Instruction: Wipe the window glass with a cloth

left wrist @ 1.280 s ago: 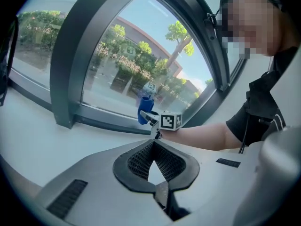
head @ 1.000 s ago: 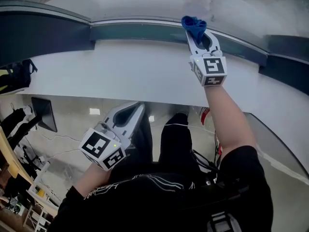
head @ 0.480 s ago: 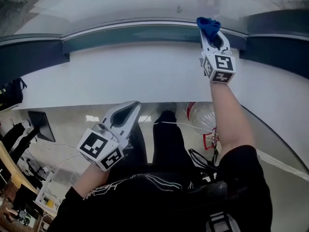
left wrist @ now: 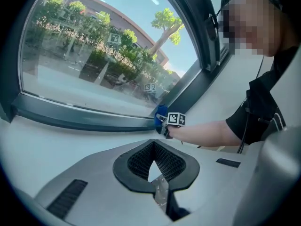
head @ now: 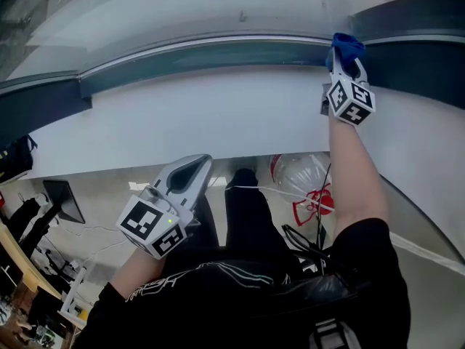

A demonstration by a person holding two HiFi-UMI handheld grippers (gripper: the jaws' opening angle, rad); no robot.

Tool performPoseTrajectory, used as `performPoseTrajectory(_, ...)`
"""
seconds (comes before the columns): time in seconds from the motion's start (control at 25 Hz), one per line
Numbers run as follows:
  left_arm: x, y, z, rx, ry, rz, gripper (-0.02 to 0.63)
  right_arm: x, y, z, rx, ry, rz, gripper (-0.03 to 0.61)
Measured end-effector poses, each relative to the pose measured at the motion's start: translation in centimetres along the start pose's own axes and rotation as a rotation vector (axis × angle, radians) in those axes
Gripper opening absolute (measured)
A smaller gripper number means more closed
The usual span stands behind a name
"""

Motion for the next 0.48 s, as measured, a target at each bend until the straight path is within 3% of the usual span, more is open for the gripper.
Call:
performPoseTrajectory(0.2, -0.3, -0.2, -0.8, 0.005, 0.012, -0.003, 0.005, -2.7, 0.1, -0.1, 0.007, 0.048, -0.034, 0.094)
performPoseTrajectory(0.48, -1.1, -1.0, 0.4, -0.009, 0.064, 0.003, 0.005, -1.1, -1.2, 2.8, 0.035, 0.024, -0.09, 0.094)
Point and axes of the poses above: the fingertips, and each gripper's own axes: z backward along the fingers, x to its left, y out of its underside, the point moved 6 cm from there along z, backward along the fingers, and after that the axes turned 14 degrees about y, right-handed, at the moved point
